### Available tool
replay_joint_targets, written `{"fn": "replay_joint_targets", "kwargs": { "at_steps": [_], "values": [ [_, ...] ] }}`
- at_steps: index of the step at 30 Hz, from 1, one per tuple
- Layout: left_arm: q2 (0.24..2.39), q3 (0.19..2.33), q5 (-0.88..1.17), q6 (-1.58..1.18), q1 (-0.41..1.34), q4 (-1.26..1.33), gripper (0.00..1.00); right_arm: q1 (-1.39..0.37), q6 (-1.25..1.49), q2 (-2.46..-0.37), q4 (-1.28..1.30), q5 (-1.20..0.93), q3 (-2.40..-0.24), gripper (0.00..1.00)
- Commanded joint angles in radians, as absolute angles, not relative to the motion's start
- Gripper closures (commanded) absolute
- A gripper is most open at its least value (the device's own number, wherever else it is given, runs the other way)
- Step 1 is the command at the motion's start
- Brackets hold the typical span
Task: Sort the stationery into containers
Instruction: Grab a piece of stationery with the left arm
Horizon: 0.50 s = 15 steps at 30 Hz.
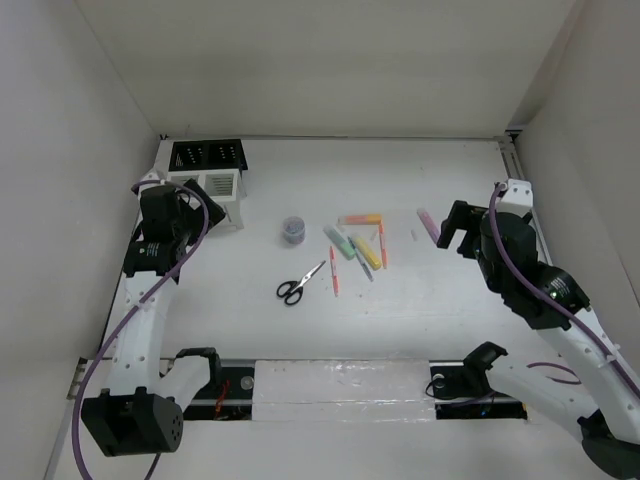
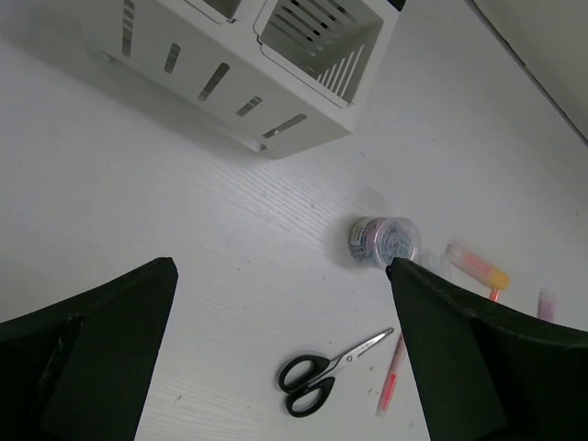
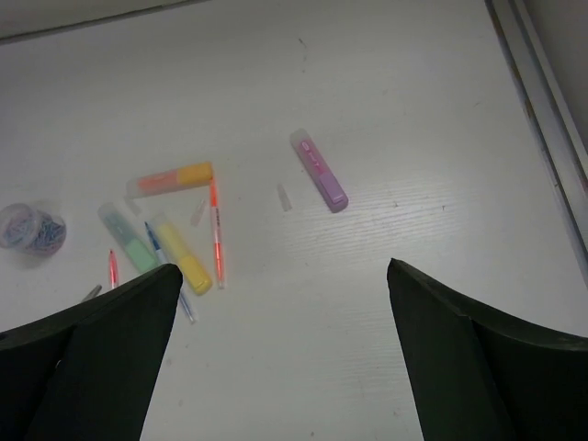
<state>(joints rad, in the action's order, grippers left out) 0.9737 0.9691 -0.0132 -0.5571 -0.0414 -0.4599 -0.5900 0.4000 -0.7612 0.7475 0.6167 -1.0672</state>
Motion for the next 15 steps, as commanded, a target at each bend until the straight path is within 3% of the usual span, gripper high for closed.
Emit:
{"fn": "replay_joint_targets", "kwargs": {
  "at_steps": [1, 9, 15],
  "values": [
    [0.971, 0.957, 0.026, -0.543, -0.046, -0.433, 0.00, -0.581, 0.403, -0.762, 0.729, 0.646, -1.108, 0.00],
    [0.971, 0.937, 0.116, -0.525, -0.046, -0.400, 0.00, -0.560, 0.384, -0.790, 0.706, 0.569, -1.089, 0.00],
    [0.982, 0.916, 0.195, -0.505, -0.009, -0.365, 0.00, -0.518, 0.296, -0.949, 0.660, 0.344, -1.080, 0.00]
  ]
}}
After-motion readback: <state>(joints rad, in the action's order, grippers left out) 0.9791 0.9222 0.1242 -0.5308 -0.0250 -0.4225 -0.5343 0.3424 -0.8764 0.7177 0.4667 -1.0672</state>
